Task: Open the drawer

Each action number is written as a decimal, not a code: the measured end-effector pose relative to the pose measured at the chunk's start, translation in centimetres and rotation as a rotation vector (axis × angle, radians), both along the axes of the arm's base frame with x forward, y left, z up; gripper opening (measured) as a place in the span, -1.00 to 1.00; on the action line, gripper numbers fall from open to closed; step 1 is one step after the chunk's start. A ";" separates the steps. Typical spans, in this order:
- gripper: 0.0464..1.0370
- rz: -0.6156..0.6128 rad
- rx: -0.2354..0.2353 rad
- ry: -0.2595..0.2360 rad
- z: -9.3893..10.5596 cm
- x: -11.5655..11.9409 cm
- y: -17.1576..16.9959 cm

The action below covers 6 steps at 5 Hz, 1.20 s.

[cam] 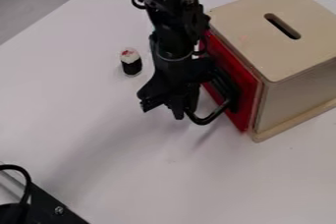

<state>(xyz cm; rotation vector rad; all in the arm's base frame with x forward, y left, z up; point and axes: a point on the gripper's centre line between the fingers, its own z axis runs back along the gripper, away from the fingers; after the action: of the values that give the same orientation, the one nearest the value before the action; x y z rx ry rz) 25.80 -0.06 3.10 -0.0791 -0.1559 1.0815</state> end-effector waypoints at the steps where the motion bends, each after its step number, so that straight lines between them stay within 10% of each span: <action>1: -0.85 0.018 0.007 0.017 -0.2 -1.2 0.7; 6: -0.80 0.110 0.077 0.056 1.2 -5.6 3.3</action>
<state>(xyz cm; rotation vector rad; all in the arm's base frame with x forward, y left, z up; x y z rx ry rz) 20.20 3.20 4.28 0.0291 -0.1523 1.1849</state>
